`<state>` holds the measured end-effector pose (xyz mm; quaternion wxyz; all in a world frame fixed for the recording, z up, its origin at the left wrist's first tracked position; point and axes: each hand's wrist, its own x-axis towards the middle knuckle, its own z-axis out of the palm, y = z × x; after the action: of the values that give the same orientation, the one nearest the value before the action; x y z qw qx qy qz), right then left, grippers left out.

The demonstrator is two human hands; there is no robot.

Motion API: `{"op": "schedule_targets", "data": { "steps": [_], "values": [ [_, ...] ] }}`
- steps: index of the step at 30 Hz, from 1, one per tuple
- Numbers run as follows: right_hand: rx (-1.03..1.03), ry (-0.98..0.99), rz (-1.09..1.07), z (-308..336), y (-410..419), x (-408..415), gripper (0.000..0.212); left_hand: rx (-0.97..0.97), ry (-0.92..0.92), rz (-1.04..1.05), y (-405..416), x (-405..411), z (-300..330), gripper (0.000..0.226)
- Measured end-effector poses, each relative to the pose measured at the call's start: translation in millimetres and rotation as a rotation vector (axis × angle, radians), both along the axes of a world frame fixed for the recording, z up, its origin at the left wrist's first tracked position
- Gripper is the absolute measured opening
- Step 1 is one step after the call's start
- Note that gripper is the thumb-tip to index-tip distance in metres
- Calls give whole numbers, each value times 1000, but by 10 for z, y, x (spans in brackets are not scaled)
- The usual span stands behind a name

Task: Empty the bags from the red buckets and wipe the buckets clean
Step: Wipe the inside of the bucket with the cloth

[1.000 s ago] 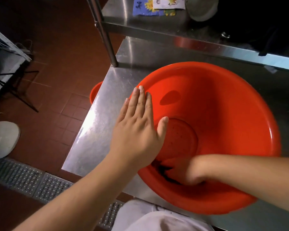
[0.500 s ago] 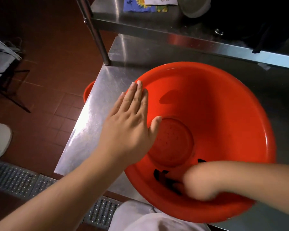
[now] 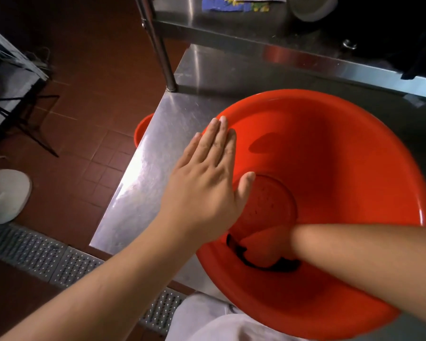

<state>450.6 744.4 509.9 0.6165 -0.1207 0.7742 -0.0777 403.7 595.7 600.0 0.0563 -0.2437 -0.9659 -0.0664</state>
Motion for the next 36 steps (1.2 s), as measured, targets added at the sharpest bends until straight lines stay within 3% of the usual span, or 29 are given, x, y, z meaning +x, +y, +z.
{"op": "schedule_targets", "data": {
  "steps": [3, 7, 11, 16, 19, 22, 25, 32, 36],
  "values": [
    [-156, 7, -52, 505, 213, 215, 31, -3, -4, -2, -2, -1, 10, 74],
    [-363, 175, -36, 1255, 584, 481, 43, -17, -6, -2, -20, -6, 17, 73],
    [-321, 92, 0, 1603, 871, 498, 42, -7, 2, -9, -15, 3, 17, 72],
    [-54, 15, 344, 1005, 755, 290, 44, -43, -17, -7, -12, -3, 29, 74],
    [66, -117, 377, 494, 474, 128, 30, -56, -20, -6, -8, -10, 38, 74],
    [141, 16, 503, 148, 292, -2, 36, -42, -4, -25, -17, -33, 26, 74],
    [164, 155, 487, -108, 158, -23, 41, -28, 14, -84, -50, -115, 27, 73],
    [119, 71, 122, -265, -115, -100, 51, -96, -16, -340, -16, -651, 129, 70],
    [72, 87, 111, -300, -104, -75, 54, -81, 8, -286, 44, -656, 276, 60]
  ]
}}
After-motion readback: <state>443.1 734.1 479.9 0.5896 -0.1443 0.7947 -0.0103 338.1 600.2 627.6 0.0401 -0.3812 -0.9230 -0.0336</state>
